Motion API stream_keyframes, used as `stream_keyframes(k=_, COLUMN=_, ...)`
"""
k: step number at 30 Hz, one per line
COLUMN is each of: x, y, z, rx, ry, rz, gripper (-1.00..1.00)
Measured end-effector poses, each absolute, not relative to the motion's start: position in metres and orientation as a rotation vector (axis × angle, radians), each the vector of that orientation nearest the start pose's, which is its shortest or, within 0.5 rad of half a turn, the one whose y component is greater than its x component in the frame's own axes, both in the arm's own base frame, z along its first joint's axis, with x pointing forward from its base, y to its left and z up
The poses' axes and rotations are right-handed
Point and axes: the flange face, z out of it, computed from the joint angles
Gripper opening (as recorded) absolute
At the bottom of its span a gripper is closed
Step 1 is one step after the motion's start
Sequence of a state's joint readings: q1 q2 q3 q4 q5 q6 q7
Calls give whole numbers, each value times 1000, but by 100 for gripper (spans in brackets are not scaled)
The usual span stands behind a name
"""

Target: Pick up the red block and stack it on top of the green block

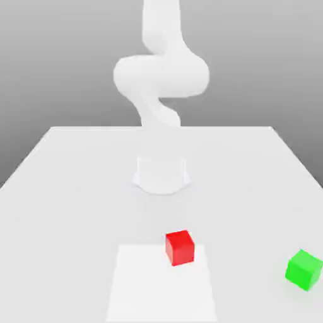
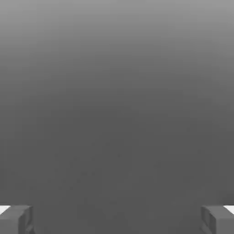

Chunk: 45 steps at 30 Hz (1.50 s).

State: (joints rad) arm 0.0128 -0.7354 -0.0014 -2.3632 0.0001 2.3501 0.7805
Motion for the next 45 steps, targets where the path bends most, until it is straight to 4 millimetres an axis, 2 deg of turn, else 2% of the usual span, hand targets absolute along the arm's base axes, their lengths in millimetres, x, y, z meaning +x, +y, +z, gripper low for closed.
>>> stream_keyframes(k=4, x=410, y=13, z=562, rx=-2646, ry=981, rz=-768, gripper=0)
stream_keyframes(k=6, x=418, y=18, z=512, rx=-2709, ry=959, rz=-678, gripper=0)
stream_keyframes(k=9, x=420, y=25, z=437, rx=-2800, ry=922, rz=-535, gripper=0)
stream_keyframes(k=13, x=400, y=34, z=336, rx=-2916, ry=858, rz=-323, gripper=0)
stream_keyframes(k=17, x=356, y=39, z=233, rx=-3023, ry=776, rz=-79, gripper=0)
stream_keyframes(k=19, x=345, y=41, z=198, rx=-3045, ry=753, rz=-20, gripper=0)
stream_keyframes(k=21, x=341, y=41, z=177, rx=-3050, ry=748, rz=-5, gripper=0)
stream_keyframes(k=24, x=339, y=40, z=150, rx=-3051, ry=748, rz=-1, gripper=0)
stream_keyframes(k=25, x=338, y=40, z=145, rx=-3051, ry=748, rz=0, gripper=-100)
stream_keyframes(k=32, x=338, y=40, z=145, rx=-3051, ry=749, rz=0, gripper=-100)
stream_keyframes(k=39, x=339, y=40, z=199, rx=-3052, ry=748, rz=0, gripper=-100)
stream_keyframes(k=41, x=347, y=59, z=210, rx=-3068, ry=702, rz=-1, gripper=-100)
stream_keyframes(k=45, x=373, y=130, z=221, rx=-3110, ry=552, rz=-7, gripper=-100)
